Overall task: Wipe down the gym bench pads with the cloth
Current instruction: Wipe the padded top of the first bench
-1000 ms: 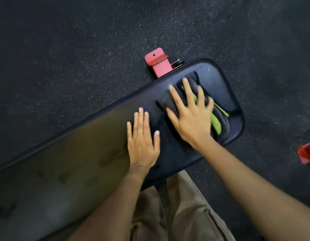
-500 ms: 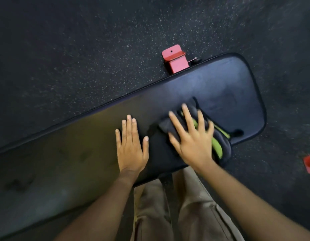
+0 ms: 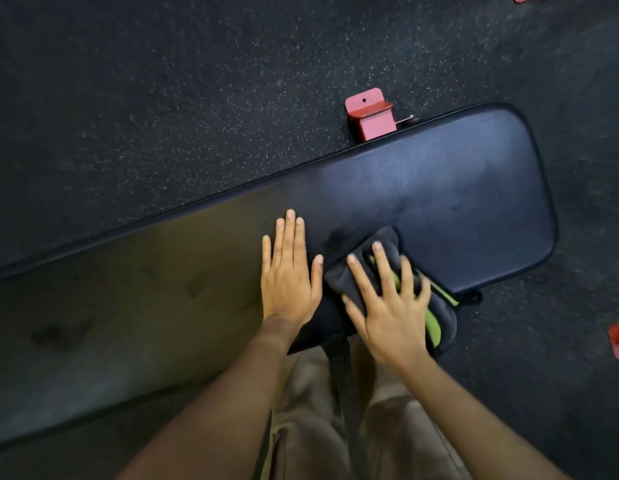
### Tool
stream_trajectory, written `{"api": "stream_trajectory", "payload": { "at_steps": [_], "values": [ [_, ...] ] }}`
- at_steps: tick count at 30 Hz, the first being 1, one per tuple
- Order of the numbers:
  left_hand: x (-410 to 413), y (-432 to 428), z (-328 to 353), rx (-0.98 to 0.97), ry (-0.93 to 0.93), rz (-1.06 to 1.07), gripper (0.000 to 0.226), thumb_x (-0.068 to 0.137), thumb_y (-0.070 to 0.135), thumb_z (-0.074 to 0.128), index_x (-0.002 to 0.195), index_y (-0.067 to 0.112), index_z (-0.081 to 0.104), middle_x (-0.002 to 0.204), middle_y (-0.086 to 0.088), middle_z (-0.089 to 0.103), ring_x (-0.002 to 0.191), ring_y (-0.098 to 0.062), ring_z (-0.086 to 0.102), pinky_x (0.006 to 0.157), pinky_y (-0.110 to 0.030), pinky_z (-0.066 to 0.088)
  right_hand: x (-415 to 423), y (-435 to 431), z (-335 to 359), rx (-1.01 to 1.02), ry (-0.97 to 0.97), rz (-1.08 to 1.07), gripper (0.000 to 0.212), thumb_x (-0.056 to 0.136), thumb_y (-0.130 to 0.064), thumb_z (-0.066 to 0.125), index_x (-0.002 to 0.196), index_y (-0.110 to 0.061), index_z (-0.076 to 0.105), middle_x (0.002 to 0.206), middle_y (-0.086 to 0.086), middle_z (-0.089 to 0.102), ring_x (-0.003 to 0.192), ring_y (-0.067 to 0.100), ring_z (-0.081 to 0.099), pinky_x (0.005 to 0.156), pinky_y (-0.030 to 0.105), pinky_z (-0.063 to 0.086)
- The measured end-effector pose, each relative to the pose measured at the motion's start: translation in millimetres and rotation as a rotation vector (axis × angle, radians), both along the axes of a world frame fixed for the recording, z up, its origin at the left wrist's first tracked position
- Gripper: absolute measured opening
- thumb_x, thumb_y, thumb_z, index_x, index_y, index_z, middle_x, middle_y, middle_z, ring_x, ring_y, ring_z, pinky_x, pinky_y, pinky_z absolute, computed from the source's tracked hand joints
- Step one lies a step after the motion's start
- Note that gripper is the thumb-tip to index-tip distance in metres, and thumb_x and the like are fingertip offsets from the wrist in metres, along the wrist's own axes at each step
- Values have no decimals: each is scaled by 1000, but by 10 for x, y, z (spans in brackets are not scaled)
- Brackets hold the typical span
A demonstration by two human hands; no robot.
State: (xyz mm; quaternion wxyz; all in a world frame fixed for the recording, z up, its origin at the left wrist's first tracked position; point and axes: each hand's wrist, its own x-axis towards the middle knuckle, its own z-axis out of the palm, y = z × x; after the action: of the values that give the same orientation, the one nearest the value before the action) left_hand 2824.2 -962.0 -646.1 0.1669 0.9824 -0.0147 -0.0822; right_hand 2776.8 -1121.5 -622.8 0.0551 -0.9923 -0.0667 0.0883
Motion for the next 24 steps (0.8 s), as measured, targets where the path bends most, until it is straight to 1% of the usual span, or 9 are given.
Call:
{"api": "stream_trajectory", "payload": {
  "at_steps": [4, 6, 8, 10, 14, 16, 19, 22, 24],
  "values": [
    [-87, 167, 31, -22, 14, 35, 59, 94, 30, 35, 145, 1, 28, 153, -15, 26, 142, -22, 15, 116, -35, 0, 890, 496, -17, 37, 1, -52, 61, 94, -52, 37, 150, -30, 28, 156, 10, 28, 129, 45, 38, 95, 64, 34],
    [-159, 307, 44, -12, 17, 61, 59, 95, 32, 34, 145, 2, 27, 153, -15, 26, 142, -23, 15, 116, -34, 0, 1303, 783, 1, 35, 18, -71, 62, 94, -50, 35, 152, -29, 24, 158, 10, 23, 133, 47, 34, 98, 67, 30],
    [-247, 500, 47, -3, 16, 92, 60, 95, 33, 35, 145, 1, 27, 153, -16, 26, 141, -24, 16, 116, -34, 1, 1400, 916, 1, 20, 31, -82, 63, 95, -51, 35, 153, -30, 20, 160, 9, 18, 136, 46, 30, 102, 66, 27],
    [-340, 718, 46, 4, 21, 112, 60, 95, 34, 35, 144, 0, 29, 152, -17, 27, 141, -25, 17, 115, -36, 4, 1108, 879, -9, 15, -14, -23, 62, 96, -51, 37, 153, -30, 22, 159, 9, 20, 135, 45, 32, 102, 62, 30],
    [-547, 1093, 18, 37, 24, 123, 61, 94, 35, 35, 144, 0, 29, 152, -17, 28, 140, -26, 18, 115, -38, 5, -57, 652, 38, 37, -37, 230, 61, 92, -49, 46, 149, -33, 30, 157, 6, 24, 130, 42, 40, 96, 59, 38],
    [-612, 1180, 18, 40, 25, 112, 60, 95, 35, 34, 144, 1, 26, 152, -16, 26, 141, -26, 17, 115, -38, 4, -184, 588, 49, 26, -49, 271, 60, 90, -49, 47, 146, -35, 32, 155, 5, 28, 126, 41, 42, 92, 60, 40],
    [-645, 1216, -4, 39, 24, 99, 60, 95, 35, 34, 144, 1, 25, 152, -16, 26, 141, -26, 17, 115, -38, 4, 292, 874, 3, -12, -30, 129, 61, 89, -50, 44, 147, -33, 34, 154, 8, 32, 125, 43, 41, 93, 63, 36],
    [-639, 1207, -10, 53, 31, 94, 60, 96, 36, 33, 144, 1, 26, 153, -15, 25, 141, -25, 17, 114, -41, 8, 1043, 1406, 4, 48, 8, -94, 63, 91, -50, 38, 151, -31, 27, 158, 9, 24, 132, 48, 34, 98, 67, 28],
    [-639, 1216, -10, 57, 28, 88, 60, 96, 36, 33, 145, 1, 26, 153, -14, 24, 142, -25, 17, 115, -41, 8, 1269, 1570, 2, 33, 21, -57, 63, 93, -50, 37, 152, -31, 23, 160, 7, 19, 135, 46, 30, 102, 65, 26]
  ]
}}
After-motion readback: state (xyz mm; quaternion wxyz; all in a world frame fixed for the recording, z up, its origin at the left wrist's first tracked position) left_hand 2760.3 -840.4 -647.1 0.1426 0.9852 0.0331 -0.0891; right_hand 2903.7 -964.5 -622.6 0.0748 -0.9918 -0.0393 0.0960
